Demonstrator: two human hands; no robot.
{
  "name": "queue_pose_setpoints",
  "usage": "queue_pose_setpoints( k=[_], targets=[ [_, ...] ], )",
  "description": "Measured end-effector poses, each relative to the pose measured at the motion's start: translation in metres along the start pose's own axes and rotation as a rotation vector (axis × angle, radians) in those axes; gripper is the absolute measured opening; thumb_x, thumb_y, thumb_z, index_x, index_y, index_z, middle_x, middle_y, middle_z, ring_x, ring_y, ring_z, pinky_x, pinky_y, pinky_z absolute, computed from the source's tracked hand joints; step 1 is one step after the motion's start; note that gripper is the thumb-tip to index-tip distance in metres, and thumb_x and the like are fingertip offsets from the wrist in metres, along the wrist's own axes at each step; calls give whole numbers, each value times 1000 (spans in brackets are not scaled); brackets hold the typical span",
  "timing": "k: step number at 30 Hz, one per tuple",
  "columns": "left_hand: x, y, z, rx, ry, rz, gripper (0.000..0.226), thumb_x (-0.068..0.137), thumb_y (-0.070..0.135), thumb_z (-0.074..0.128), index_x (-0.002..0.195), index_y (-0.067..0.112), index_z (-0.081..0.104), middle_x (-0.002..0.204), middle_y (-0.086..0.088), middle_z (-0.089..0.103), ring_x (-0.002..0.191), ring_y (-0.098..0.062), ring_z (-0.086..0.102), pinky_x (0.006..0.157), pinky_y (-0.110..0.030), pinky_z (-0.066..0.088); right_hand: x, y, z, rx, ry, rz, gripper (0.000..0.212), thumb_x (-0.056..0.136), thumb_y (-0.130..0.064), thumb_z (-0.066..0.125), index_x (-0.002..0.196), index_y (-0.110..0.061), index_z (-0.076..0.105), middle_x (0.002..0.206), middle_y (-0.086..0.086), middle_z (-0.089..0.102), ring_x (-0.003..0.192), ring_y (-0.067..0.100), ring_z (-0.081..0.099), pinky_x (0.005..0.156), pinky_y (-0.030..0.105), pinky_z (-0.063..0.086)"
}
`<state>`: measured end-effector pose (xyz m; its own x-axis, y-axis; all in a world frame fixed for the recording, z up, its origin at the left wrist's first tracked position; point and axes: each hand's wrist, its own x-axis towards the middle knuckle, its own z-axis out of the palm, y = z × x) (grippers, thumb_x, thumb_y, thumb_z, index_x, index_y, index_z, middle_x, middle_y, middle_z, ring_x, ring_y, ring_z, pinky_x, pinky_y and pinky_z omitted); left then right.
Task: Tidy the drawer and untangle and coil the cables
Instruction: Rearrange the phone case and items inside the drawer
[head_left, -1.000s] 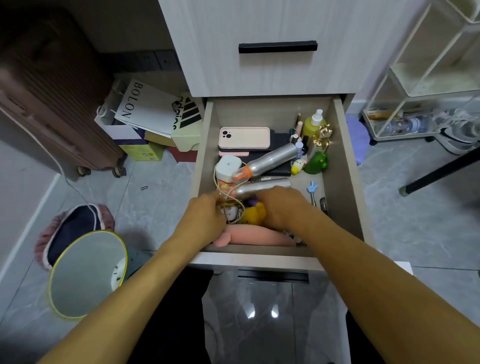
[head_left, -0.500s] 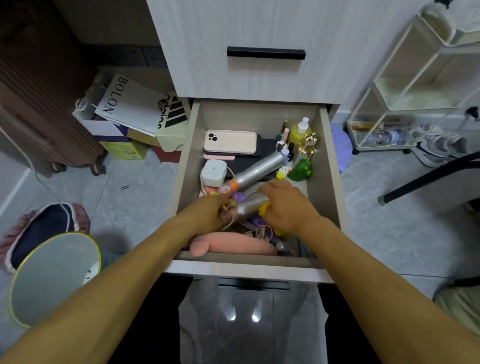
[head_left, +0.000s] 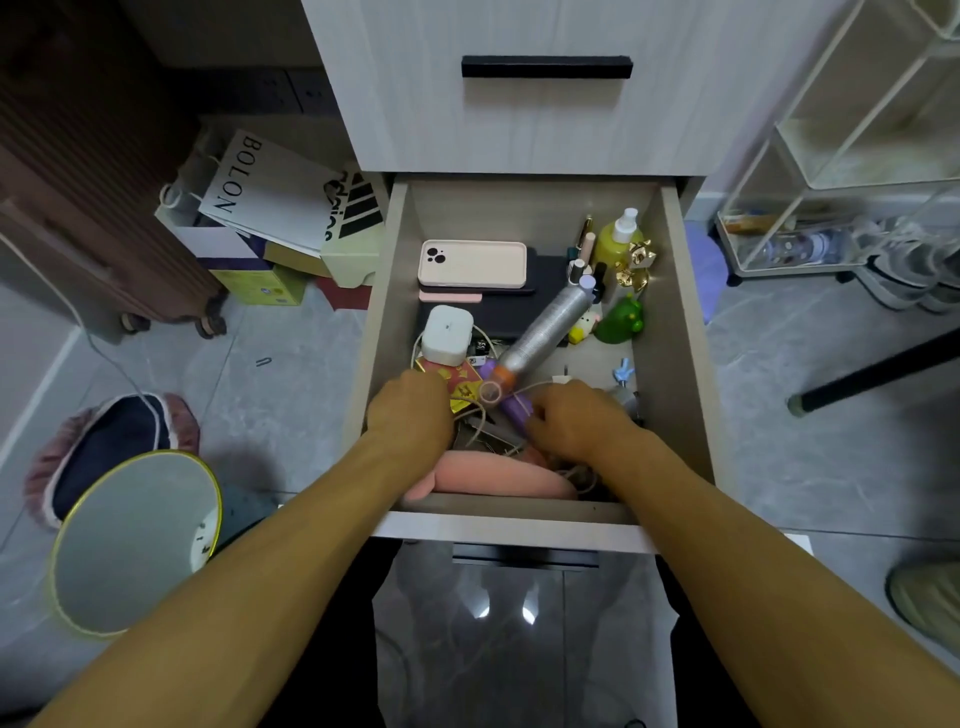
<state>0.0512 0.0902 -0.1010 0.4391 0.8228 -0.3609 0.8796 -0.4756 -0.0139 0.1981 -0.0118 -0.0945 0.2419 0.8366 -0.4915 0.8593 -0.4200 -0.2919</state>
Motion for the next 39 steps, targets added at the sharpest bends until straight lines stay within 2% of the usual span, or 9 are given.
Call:
queue_pose_setpoints(
  k=[3, 12, 18, 21, 25, 28, 32, 35, 39],
  targets=[
    [8, 2, 6, -66, -138, -31, 21, 89, 22, 61, 104, 7, 65, 106, -13, 66, 95, -30, 66, 78, -36, 54, -1, 0, -3, 31, 8, 38, 20, 93, -29, 49, 75, -20, 49, 87, 4, 51, 84, 25, 51, 73, 32, 39],
    [23, 11, 16, -264, -203, -93, 45, 81, 42, 69, 112, 11, 60, 109, -13, 64, 95, -28, 63, 80, -35, 54, -7, 1, -3, 137, 42, 44, 15, 98, -29, 43, 87, -21, 49, 107, 13, 63, 96, 30, 57, 81, 36, 43],
    [16, 10, 7, -271, -197, -41, 32, 89, 39, 59, 101, 10, 63, 103, -12, 66, 92, -29, 64, 82, -36, 55, -4, 2, -2, 130, 42, 30, 11, 97, -27, 44, 87, -22, 47, 108, 13, 63, 98, 30, 57, 84, 38, 44],
    [5, 7, -3, -235, -170, -8, 30, 93, 39, 55, 86, 11, 56, 93, -10, 62, 85, -28, 61, 75, -34, 52, -2, 3, 1, 136, 38, 27, 11, 96, -26, 46, 95, -18, 53, 107, 12, 62, 99, 30, 58, 88, 40, 48],
    [-18, -1, -23, -258, -47, 25, 40, 88, 44, 61, 64, 17, 45, 68, -2, 53, 58, -16, 49, 55, -26, 39, 2, 6, 4, 184, 37, 43, 17, 94, -28, 48, 94, -15, 59, 100, 12, 64, 91, 28, 59, 81, 38, 50],
    [-34, -10, -35, -216, 54, 50, 40, 86, 41, 62, 60, 16, 44, 58, 2, 44, 58, -19, 46, 57, -26, 34, 0, 8, 3, 246, 79, 26, 10, 92, -22, 50, 86, -16, 56, 90, 7, 61, 86, 25, 58, 75, 34, 48],
    [-52, -25, -41, -211, 152, 75, 29, 79, 37, 65, 70, 14, 50, 69, -3, 48, 73, -28, 56, 60, -28, 33, -5, 10, 1, 337, 178, -2, 10, 89, -15, 52, 84, -11, 60, 85, 5, 62, 81, 22, 58, 74, 37, 51],
    [-65, -36, -49, -415, 319, 117, 24, 73, 34, 71, 81, 13, 62, 71, -3, 59, 72, -26, 60, 56, -27, 36, -10, 5, -1, 353, 211, -30, 11, 89, -13, 53, 84, -11, 62, 85, 4, 63, 81, 22, 59, 74, 37, 51],
    [-81, -37, -67, -868, 417, 130, 42, 71, 16, 81, 111, 19, 71, 76, 20, 60, 74, -3, 57, 62, -3, 42, -20, -10, -8, 581, 375, -101, 10, 90, -11, 58, 92, -14, 67, 85, -3, 64, 77, 7, 59, 67, 11, 44]
  ],
)
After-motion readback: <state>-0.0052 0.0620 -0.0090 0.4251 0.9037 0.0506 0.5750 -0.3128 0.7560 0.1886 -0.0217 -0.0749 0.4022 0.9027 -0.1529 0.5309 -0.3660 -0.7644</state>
